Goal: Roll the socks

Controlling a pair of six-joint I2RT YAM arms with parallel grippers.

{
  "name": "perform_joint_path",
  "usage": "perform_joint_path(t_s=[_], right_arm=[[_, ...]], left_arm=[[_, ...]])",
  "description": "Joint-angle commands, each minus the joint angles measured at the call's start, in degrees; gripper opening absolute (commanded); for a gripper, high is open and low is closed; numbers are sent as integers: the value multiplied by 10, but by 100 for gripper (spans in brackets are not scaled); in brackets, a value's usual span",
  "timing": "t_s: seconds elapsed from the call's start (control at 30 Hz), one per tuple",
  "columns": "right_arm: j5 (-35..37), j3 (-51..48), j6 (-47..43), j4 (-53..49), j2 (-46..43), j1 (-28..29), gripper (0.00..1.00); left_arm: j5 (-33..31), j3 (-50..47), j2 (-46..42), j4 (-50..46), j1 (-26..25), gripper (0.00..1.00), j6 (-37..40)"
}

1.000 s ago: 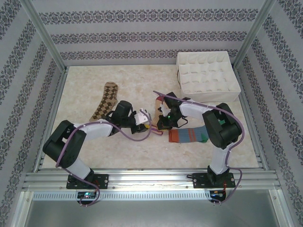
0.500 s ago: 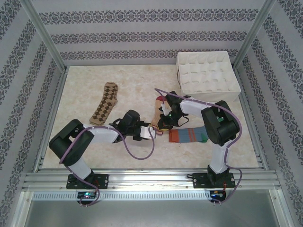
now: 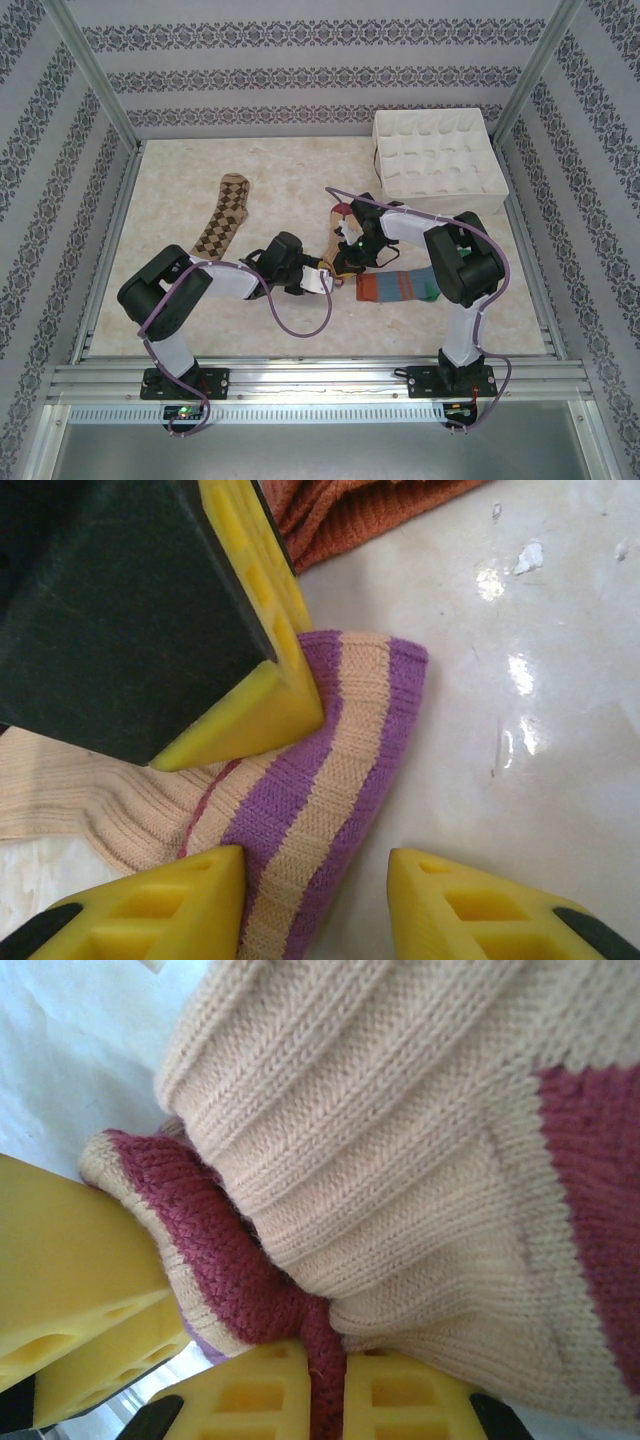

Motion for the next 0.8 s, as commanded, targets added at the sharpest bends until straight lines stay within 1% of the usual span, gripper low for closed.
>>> perform_joint_path(t_s=[0.0, 0.07, 0.2, 0.33, 0.37, 0.4, 0.43, 0.47, 0.53, 0.6, 0.67, 0.77], right_arm=[[24, -12, -44, -81, 47, 10, 9], [12, -4, -59, -88, 51, 14, 10], [-14, 20, -96, -113, 64, 29, 11], [-9, 38, -106, -123, 69, 35, 12], [-9, 37, -100, -112, 62, 33, 13], [-15, 27, -82, -79, 41, 26, 16], [-23, 17, -71, -55, 25, 20, 19], [-31, 7, -60, -32, 9, 15, 25], [-42, -8, -44, 1, -15, 6, 28], [-34, -14, -37, 11, -25, 0, 35], [-31, -23, -35, 19, -33, -3, 36], [-26, -44, -21, 39, -48, -9, 39]], left_arm=[[-43, 16, 31, -3, -7, 39, 20], [-45, 20, 29, -19, -7, 34, 14], [-47, 19, 7, -61, -7, 21, -10], [-40, 13, -23, -101, -9, 10, -32], [-38, 16, -38, -131, -12, 4, -45], [-28, 24, -55, -179, -16, 2, -63], [-13, 34, -61, -218, -16, 2, -70], [2, 48, -64, -257, -16, 2, -71], [29, 80, -61, -327, -16, 2, -81], [51, 115, -47, -394, -16, 1, -90], [57, 160, -23, -454, -15, 0, -125], [62, 208, 9, -513, -15, 0, -159]])
